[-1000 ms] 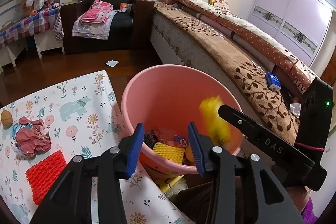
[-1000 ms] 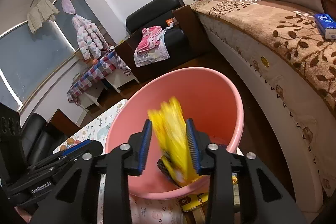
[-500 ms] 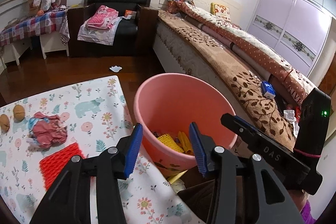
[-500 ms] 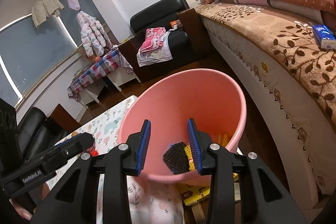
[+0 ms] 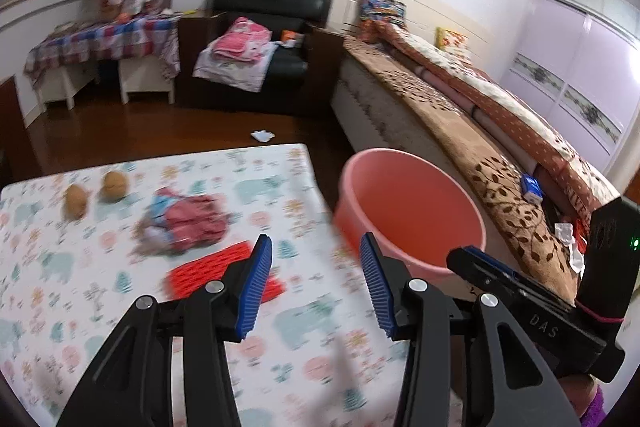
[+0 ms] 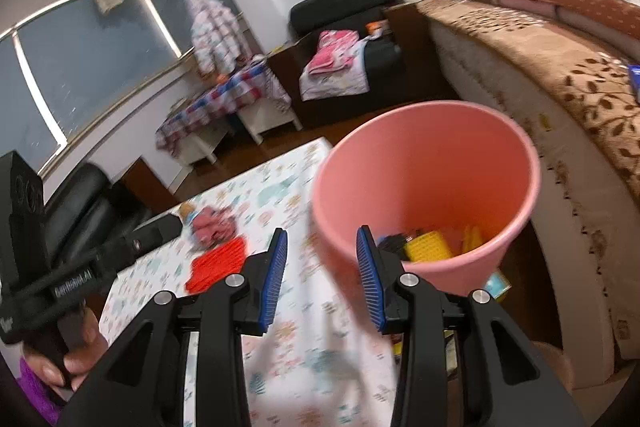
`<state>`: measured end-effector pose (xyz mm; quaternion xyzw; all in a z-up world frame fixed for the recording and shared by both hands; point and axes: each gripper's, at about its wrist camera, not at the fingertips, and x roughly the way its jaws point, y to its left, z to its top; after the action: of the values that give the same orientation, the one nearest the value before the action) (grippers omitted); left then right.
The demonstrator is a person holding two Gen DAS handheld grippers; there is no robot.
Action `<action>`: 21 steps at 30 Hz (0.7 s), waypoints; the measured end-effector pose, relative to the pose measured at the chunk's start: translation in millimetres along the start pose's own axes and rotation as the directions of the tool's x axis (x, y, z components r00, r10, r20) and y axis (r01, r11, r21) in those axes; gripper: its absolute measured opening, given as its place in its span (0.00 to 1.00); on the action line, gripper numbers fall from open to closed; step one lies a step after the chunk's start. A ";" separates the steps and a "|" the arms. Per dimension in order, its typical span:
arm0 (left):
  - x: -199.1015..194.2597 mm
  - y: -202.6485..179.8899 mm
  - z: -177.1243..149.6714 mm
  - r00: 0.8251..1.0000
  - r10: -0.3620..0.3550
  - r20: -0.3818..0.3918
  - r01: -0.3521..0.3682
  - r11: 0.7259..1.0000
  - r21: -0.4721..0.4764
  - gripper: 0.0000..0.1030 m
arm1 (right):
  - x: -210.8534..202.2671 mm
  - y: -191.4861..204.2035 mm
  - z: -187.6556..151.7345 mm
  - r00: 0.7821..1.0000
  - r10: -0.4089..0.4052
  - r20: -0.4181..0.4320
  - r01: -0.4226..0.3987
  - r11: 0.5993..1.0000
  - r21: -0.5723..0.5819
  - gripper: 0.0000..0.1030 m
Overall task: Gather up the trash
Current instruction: 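Move both grippers back over the table toward the red foam net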
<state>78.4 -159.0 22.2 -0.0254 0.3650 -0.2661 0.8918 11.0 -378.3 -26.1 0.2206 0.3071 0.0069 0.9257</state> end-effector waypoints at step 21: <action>-31.7 110.5 -40.3 0.992 0.127 -0.010 -0.127 0.981 -0.146 0.47 | 103.9 94.6 -45.0 0.909 0.170 -0.380 -0.209 0.976 -0.064 0.44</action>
<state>83.3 -42.6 -13.6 -0.0673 0.3844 -0.1813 0.9027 81.2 -259.3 -77.9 0.1961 0.4536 0.1544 0.8556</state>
